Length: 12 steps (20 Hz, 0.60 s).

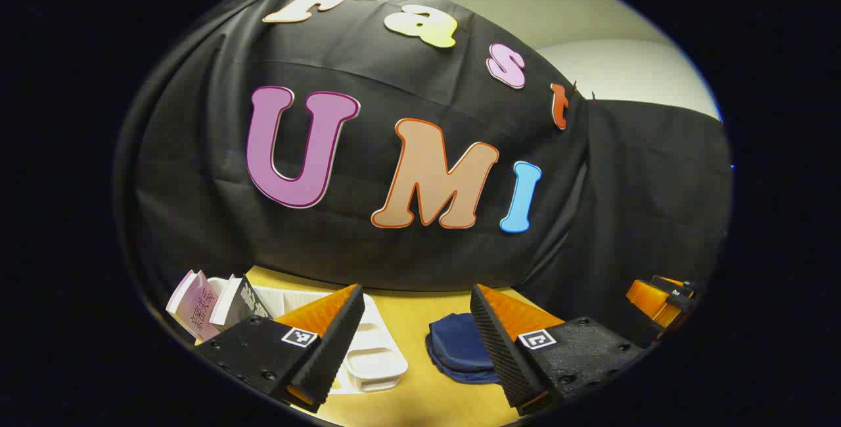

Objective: Open the schoolbag, grab two books from the bookshelf and put them into the schoolbag.

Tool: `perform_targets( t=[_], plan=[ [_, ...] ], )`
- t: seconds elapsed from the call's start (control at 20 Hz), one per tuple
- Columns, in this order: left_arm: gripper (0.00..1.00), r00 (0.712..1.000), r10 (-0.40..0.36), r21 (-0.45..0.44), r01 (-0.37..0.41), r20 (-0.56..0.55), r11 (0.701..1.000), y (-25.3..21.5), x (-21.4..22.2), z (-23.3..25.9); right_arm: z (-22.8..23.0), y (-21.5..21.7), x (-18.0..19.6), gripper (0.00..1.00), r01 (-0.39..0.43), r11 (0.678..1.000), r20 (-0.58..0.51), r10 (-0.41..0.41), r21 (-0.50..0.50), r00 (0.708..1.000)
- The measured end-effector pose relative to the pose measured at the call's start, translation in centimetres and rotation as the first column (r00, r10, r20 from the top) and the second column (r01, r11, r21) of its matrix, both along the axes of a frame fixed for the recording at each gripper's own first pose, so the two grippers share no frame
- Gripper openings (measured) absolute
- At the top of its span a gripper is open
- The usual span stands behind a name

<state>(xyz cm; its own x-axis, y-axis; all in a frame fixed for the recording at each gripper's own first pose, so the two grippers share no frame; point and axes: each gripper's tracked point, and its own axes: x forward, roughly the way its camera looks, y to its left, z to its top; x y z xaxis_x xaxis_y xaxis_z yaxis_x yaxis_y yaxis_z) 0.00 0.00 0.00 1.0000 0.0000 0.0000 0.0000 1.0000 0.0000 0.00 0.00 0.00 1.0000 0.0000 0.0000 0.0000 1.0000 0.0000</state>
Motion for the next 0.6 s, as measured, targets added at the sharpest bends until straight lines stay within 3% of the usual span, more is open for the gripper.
perform_targets(
  t=[0.6],
  plan=[
    [0.94,1.0,-0.025,0.021,0.025,-0.005,0.999,-0.48,-0.12,-0.42,-0.7,-0.43,-0.25,0.95,0.012,0.999,-0.017,-0.013,-0.052,1.0]
  ],
)
